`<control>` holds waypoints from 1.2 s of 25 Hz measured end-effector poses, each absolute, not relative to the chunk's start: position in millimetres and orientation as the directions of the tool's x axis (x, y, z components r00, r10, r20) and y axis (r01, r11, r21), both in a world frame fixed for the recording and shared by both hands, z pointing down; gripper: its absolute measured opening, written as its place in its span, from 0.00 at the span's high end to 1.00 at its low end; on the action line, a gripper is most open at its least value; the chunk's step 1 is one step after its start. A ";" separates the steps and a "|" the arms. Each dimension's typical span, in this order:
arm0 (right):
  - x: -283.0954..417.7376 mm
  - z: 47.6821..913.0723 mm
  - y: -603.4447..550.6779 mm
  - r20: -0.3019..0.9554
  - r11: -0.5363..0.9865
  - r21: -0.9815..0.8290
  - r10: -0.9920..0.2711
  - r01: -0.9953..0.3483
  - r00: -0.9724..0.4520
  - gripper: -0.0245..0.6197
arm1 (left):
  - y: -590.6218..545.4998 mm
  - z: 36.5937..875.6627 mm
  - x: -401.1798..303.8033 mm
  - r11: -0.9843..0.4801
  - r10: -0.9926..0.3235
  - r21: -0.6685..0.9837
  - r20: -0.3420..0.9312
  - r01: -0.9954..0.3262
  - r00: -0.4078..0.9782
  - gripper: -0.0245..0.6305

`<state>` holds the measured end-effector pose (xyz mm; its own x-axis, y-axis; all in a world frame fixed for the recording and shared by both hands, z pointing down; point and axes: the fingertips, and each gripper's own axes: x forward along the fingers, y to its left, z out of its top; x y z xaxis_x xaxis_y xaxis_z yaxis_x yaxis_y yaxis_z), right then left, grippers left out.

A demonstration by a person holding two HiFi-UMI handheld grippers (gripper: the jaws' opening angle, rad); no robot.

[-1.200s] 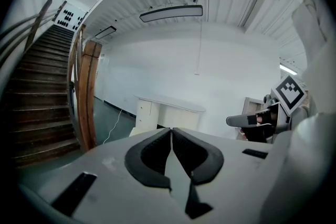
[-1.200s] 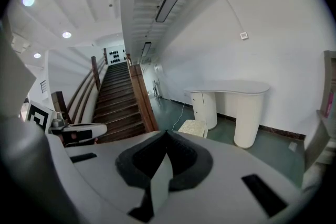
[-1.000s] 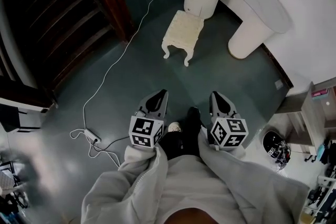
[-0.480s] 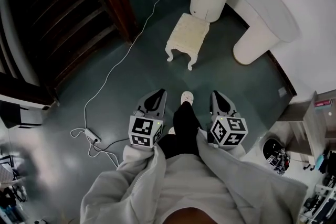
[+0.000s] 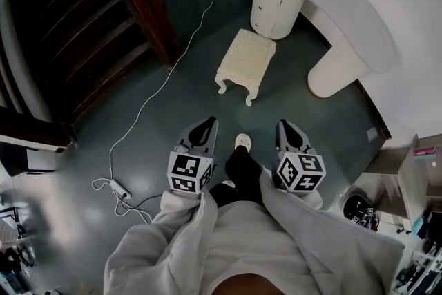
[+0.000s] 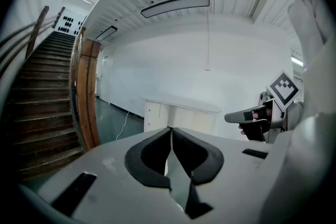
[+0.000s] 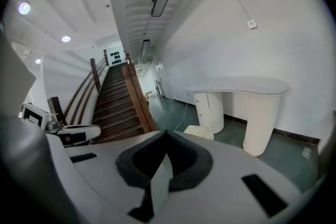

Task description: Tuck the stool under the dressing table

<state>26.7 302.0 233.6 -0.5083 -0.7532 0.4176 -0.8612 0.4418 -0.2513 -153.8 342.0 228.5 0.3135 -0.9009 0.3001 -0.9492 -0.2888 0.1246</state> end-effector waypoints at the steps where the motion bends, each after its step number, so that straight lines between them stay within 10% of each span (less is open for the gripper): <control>1: 27.9 233.5 292.0 0.416 0.441 -0.252 -0.755 -0.862 -0.507 0.89 | 332.3 227.6 -152.3 -0.294 -0.900 0.119 0.299 -0.948 0.317 0.93; 30: 45.0 264.9 130.6 0.476 0.476 -0.284 -0.684 -0.832 -0.553 0.89 | 196.4 238.5 -153.5 -0.179 -0.916 0.139 0.338 -0.974 0.217 0.93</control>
<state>45.0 130.6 264.9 -0.5533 -0.6836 0.4759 -0.8323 0.4757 -0.2845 -153.5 196.4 238.5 0.2168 -0.9159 0.3378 -0.9739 -0.1793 0.1388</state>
